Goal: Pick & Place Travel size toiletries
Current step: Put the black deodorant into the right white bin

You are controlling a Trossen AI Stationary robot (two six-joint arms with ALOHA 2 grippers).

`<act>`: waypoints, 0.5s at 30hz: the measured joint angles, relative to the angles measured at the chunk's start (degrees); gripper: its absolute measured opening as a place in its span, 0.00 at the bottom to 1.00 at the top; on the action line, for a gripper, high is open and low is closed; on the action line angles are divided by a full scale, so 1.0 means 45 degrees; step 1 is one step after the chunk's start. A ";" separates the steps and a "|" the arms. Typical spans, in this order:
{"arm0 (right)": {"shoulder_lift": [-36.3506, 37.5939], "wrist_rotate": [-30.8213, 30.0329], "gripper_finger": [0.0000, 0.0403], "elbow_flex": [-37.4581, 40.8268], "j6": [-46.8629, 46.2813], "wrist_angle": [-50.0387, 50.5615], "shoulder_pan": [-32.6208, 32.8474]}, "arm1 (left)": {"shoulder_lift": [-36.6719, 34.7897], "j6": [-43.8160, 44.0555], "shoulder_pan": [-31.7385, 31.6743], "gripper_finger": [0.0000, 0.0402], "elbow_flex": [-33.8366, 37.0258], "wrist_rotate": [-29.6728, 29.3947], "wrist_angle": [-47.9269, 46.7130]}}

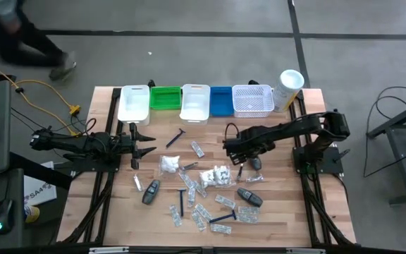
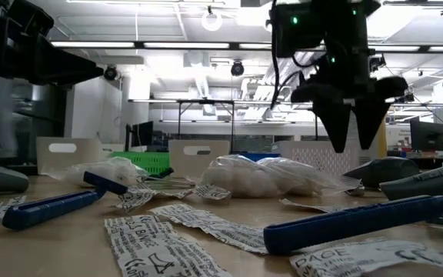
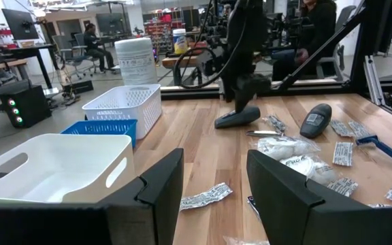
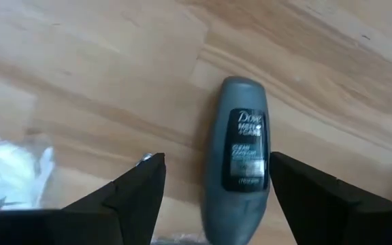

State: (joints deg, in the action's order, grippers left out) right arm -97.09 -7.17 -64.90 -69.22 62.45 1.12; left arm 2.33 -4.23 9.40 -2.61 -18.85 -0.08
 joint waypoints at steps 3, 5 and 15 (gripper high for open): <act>0.0207 0.0347 0.66 0.0630 -0.0168 -0.0309 -0.0048 | 0.0003 0.0000 0.0001 0.40 0.0000 -0.0004 0.0000; 0.0433 0.0390 0.70 0.1077 -0.0470 -0.0771 -0.0034 | 0.0000 0.0000 0.0001 0.40 0.0000 0.0000 0.0000; 0.0722 0.0491 0.92 0.2230 -0.0907 -0.1990 -0.0758 | 0.0000 0.0003 0.0001 0.40 0.0000 0.0000 0.0000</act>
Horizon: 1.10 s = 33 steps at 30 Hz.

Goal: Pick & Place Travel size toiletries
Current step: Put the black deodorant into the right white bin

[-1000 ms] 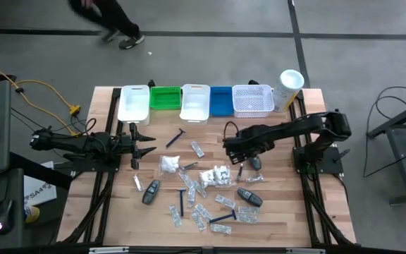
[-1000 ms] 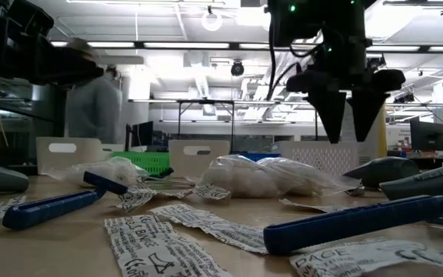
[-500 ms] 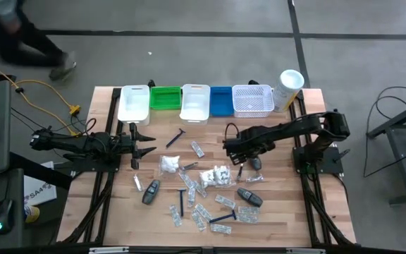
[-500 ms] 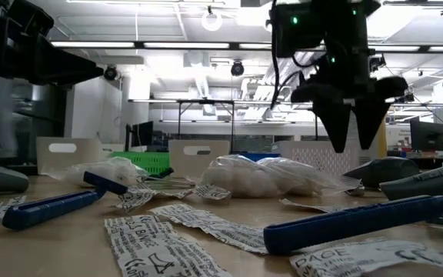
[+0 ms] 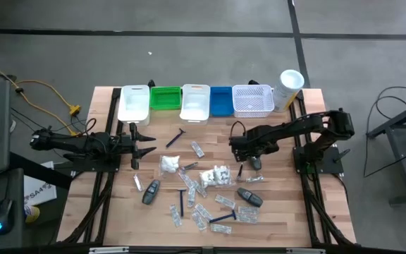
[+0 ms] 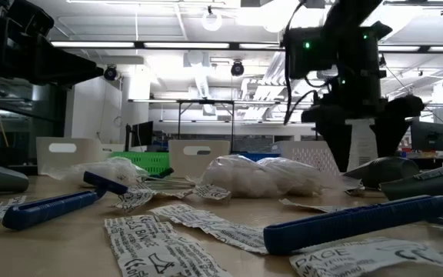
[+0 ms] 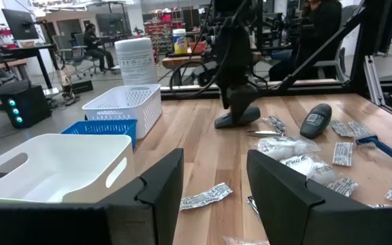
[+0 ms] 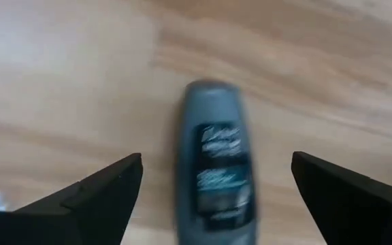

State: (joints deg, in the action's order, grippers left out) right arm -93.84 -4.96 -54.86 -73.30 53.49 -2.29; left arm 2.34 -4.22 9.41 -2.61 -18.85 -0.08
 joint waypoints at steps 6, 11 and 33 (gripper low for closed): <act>0.0000 0.0351 0.87 0.0566 0.0015 -0.0364 -0.0461 | 0.0001 -0.0002 -0.0004 0.40 0.0000 0.0000 0.0000; -0.0073 0.0883 0.78 0.1236 0.0314 -0.1733 -0.0524 | -0.0002 -0.0003 0.0000 0.40 0.0000 -0.0005 0.0000; 0.0032 0.0982 0.48 0.1493 0.1677 -0.1988 -0.0781 | 0.0003 -0.0003 -0.0003 0.40 0.0000 -0.0002 0.0000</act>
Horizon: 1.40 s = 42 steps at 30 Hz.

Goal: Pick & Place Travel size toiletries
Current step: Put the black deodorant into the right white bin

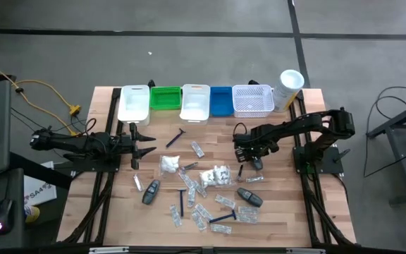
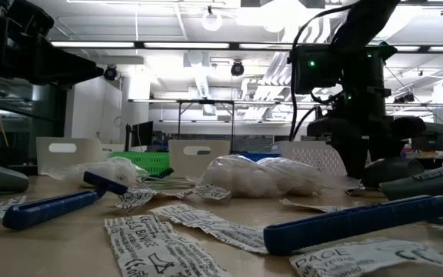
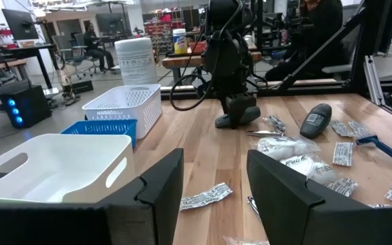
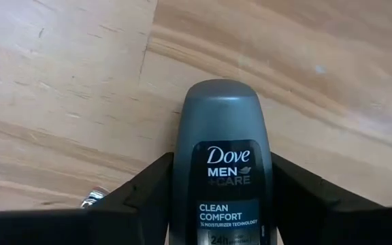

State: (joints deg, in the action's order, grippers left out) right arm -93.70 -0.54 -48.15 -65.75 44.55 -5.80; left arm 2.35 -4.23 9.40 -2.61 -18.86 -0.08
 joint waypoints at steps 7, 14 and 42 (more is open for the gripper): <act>0.0801 -0.1021 0.48 -0.1352 0.2034 0.0266 -0.0980 | -0.0003 0.0000 0.0003 0.40 0.0000 -0.0001 0.0000; 0.1773 -0.2888 0.48 -0.3136 0.6089 0.0654 -0.2893 | 0.0000 0.0000 0.0003 0.40 0.0000 0.0002 0.0000; -0.0722 -0.4633 0.51 -0.4453 2.1120 -0.0995 -0.7329 | -0.0005 0.0005 0.0003 0.40 0.0000 0.0000 0.0000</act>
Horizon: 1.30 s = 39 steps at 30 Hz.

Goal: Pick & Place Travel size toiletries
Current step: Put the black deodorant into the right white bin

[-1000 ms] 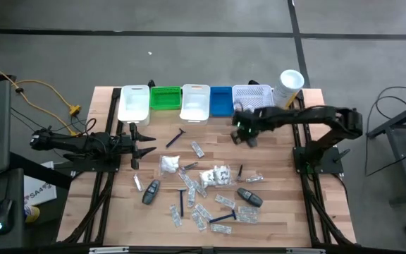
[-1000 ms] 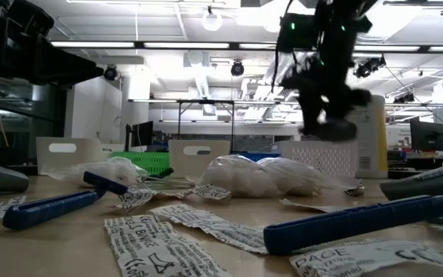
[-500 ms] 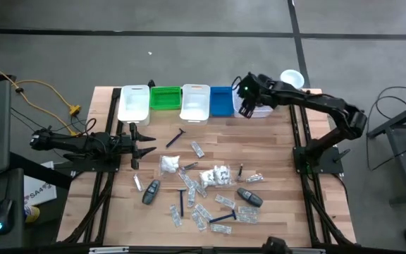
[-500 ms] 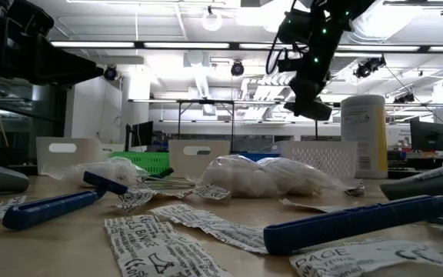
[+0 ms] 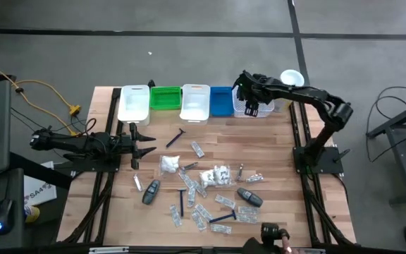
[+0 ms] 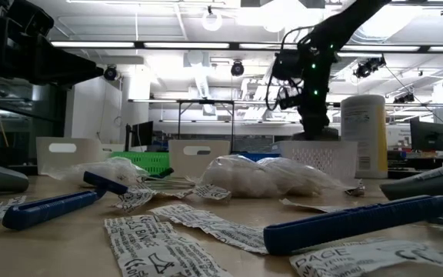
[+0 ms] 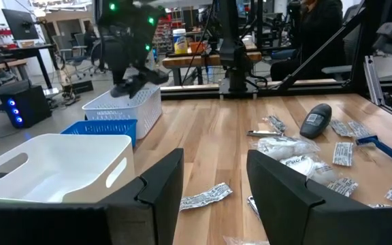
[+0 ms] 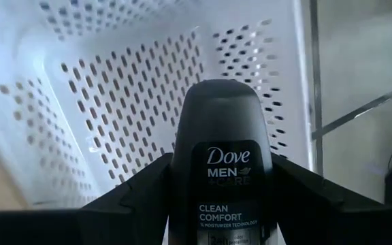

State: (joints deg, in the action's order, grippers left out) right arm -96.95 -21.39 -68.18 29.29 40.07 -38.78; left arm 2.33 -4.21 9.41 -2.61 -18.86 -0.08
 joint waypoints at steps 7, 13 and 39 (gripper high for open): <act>-0.0554 -0.0029 0.55 0.0000 0.0220 0.0025 -0.0002 | 0.0005 0.0000 -0.0005 0.40 0.0000 -0.0002 0.0000; -0.0659 -0.0185 0.57 -0.0005 0.0220 0.0202 0.0003 | 0.0002 -0.0005 0.0000 0.40 0.0000 0.0002 0.0000; 0.0600 0.1521 0.57 -0.1617 -1.0555 0.7564 0.4836 | 0.0001 0.0000 -0.0005 0.40 0.0000 -0.0003 0.0000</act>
State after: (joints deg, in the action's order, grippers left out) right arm -94.25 -14.54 -75.46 -18.21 74.11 -17.02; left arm 2.33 -4.21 9.39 -2.61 -18.87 -0.08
